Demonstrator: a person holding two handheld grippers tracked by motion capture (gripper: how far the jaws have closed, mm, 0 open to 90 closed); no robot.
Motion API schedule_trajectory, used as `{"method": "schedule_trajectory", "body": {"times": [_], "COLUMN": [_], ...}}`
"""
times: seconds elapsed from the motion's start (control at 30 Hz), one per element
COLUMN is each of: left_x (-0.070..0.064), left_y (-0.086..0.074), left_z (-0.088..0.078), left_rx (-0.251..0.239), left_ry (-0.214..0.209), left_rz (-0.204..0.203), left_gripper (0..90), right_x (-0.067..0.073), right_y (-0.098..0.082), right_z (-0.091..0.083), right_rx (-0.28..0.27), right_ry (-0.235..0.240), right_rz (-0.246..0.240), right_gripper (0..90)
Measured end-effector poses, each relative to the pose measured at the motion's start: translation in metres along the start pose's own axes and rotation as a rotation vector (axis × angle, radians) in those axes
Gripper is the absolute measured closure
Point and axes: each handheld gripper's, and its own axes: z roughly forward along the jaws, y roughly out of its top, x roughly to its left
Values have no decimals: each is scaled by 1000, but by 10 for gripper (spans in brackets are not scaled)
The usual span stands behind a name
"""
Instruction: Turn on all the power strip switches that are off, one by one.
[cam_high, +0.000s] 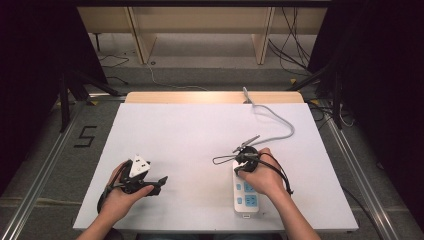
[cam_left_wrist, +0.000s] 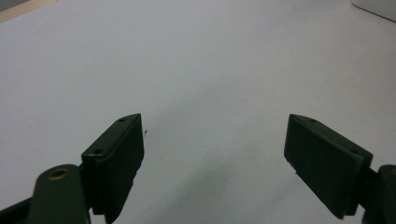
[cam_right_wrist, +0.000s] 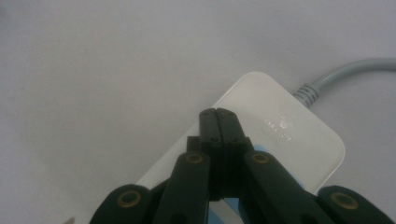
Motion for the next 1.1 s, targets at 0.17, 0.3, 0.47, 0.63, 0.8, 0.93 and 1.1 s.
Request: {"method": "schedule_trajectory", "body": {"times": [0.17,0.3,0.47,0.63,0.8,0.93,1.1], "left_x": [0,0,0,0,1,1,1], "left_y": [0,0,0,0,0,0,0], "left_z": [0,0,0,0,0,0,0], "left_rx": [-1,-1,-1,-1,-1,-1,-1], "left_ry": [-1,-2,-2,-2,-2,-1,-1], "left_rz": [0,1,0,0,-1,2,-2], "left_gripper": [200,200,200,200,200,200,200], "right_x": [0,0,0,-2,-1,-1,-2], "right_y": [0,0,0,1,1,1,0], "right_z": [0,0,0,-2,-3,-6,-8], "right_rx": [2,3,3,-1,-22,-18,-14], "right_ry": [0,-1,2,-2,-2,1,0], "right_rz": [5,7,5,-1,-3,1,9], "right_gripper": [900,900,900,900,900,900,900]}}
